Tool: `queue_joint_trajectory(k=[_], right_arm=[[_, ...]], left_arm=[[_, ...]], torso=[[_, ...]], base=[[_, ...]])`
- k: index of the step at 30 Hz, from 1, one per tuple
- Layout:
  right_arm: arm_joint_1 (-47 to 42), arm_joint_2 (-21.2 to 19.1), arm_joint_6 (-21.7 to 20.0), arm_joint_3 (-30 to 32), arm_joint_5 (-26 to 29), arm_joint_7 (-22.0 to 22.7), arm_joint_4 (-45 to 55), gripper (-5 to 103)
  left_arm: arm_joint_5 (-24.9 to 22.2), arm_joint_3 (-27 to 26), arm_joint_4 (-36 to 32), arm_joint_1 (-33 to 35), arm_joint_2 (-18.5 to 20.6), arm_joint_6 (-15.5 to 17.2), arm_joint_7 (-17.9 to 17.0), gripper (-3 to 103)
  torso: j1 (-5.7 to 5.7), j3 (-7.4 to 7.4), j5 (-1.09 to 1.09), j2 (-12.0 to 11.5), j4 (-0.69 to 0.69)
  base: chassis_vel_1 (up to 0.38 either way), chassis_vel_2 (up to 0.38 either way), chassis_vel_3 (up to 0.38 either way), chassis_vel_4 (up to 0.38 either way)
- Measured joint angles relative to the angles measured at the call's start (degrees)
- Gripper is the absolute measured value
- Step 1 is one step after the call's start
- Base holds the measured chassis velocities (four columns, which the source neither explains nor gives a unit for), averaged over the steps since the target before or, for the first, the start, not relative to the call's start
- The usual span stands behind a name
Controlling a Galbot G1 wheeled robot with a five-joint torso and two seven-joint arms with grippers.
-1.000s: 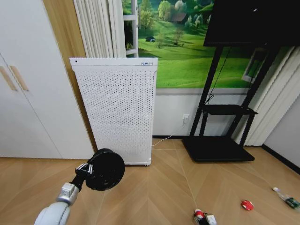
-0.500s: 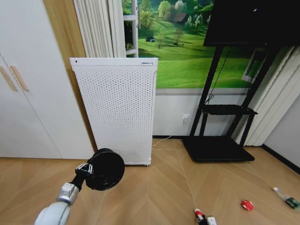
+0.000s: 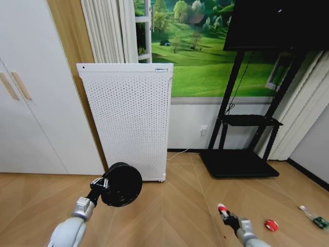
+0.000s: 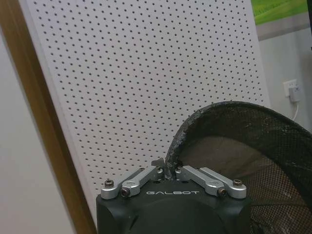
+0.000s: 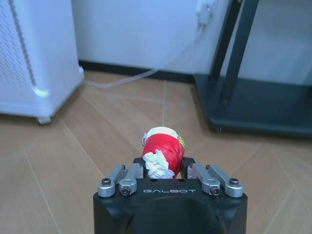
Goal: Pick up the trash bin and place the garbage on the floor into it.
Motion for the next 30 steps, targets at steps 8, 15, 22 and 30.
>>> queue_joint_trajectory(k=[8,15,22,30], right_arm=[[-5.4,-1.2,10.0,3.0,-0.5,-9.3,12.0,34],[-5.3,-1.2,17.4,1.7,-0.6,-17.7,17.0,34],[-3.5,-2.0,18.7,-0.8,-0.1,-20.9,21.7,34],[9.8,-4.2,22.1,-14.2,-1.7,-21.9,15.8,34]], left_arm=[[-0.1,3.9,0.9,-1.3,-3.1,1.1,-1.5,4],[-0.1,6.2,1.8,-2.2,-3.9,1.4,-2.3,4],[-0.1,9.7,2.6,-3.1,-5.5,1.9,-2.8,4],[1.0,17.4,6.1,-6.1,-9.1,2.4,-3.4,4]], torso=[[0.00,0.00,0.02,0.0,0.02],[0.00,0.00,0.02,0.0,0.02],[0.00,0.00,0.01,0.0,0.01],[0.00,0.00,0.01,0.0,0.02]], base=[[0.000,0.000,0.000,0.000],[0.000,0.000,0.000,0.000],[0.000,0.000,0.000,0.000],[0.000,0.000,0.000,0.000]])
